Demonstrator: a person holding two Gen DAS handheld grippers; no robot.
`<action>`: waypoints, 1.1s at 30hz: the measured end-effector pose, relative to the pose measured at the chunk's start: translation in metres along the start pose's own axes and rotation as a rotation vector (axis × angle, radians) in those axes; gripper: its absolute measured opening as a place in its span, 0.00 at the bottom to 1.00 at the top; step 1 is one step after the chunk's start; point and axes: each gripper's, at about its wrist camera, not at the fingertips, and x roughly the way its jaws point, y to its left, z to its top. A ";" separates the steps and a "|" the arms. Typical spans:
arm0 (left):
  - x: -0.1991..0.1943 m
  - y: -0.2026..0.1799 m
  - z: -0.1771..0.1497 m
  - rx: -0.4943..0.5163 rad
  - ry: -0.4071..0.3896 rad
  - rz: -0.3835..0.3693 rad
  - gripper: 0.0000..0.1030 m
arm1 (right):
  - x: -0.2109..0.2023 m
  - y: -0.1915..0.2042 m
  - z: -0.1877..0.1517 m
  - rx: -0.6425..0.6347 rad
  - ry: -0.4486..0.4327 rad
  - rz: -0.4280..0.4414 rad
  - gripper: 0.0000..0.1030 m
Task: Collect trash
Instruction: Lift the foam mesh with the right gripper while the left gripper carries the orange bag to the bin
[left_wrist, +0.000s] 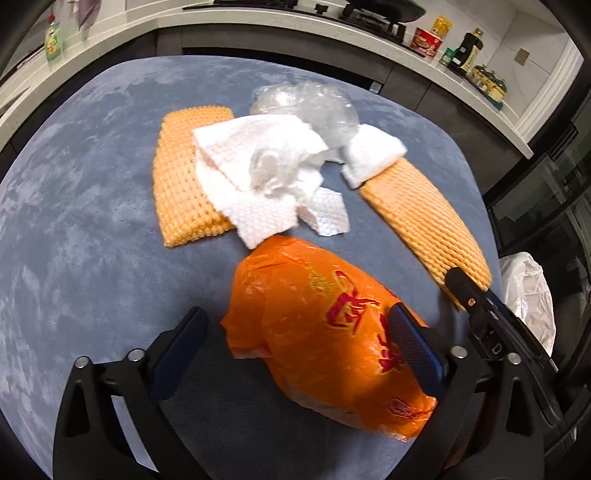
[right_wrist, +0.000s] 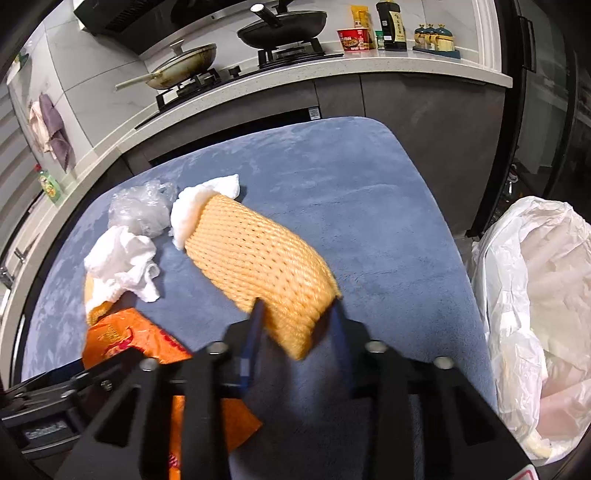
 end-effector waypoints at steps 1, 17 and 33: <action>-0.001 -0.002 -0.001 0.010 -0.001 -0.004 0.79 | -0.002 0.001 -0.001 -0.007 -0.002 0.000 0.18; -0.034 -0.026 -0.018 0.126 -0.030 -0.095 0.30 | -0.084 -0.026 -0.023 0.095 -0.133 -0.005 0.12; -0.107 -0.080 -0.034 0.248 -0.142 -0.196 0.30 | -0.179 -0.096 -0.037 0.261 -0.314 -0.076 0.12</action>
